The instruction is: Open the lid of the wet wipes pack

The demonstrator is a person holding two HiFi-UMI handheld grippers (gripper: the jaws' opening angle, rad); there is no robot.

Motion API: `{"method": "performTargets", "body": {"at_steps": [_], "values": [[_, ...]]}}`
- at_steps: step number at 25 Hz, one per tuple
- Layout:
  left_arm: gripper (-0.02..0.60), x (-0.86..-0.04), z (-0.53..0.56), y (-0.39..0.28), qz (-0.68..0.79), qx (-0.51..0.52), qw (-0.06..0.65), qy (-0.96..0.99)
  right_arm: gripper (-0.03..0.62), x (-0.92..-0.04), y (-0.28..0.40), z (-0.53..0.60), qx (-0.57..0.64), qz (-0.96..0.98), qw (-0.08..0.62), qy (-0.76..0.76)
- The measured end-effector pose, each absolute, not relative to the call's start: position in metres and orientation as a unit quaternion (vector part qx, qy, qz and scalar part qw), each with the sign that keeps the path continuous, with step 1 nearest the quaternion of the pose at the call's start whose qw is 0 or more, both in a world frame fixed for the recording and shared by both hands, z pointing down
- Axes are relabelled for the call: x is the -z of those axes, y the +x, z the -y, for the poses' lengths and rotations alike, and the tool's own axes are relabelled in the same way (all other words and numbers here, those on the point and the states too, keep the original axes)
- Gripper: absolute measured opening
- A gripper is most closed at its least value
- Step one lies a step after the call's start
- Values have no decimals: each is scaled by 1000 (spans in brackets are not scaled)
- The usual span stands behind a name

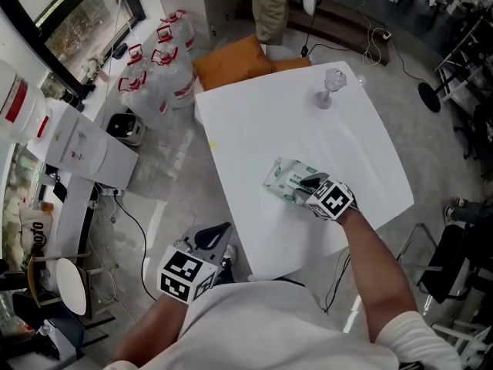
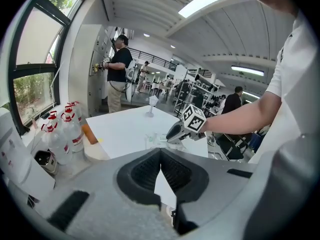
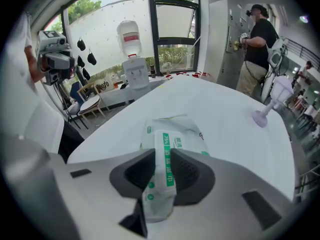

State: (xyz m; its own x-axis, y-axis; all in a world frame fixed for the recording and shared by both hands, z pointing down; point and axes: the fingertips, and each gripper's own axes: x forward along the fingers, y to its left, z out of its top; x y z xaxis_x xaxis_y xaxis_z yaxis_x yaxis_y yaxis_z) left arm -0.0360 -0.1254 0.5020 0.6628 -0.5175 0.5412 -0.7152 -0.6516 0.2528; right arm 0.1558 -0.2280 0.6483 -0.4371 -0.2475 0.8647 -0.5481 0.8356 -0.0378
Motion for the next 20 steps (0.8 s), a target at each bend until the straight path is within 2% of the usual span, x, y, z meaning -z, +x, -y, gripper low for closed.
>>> {"method": "performTargets", "body": {"at_steps": [20], "values": [[0,-502,128,-39,350,-215,227,883,81,-634,162,232,-286,837,420,202]]}}
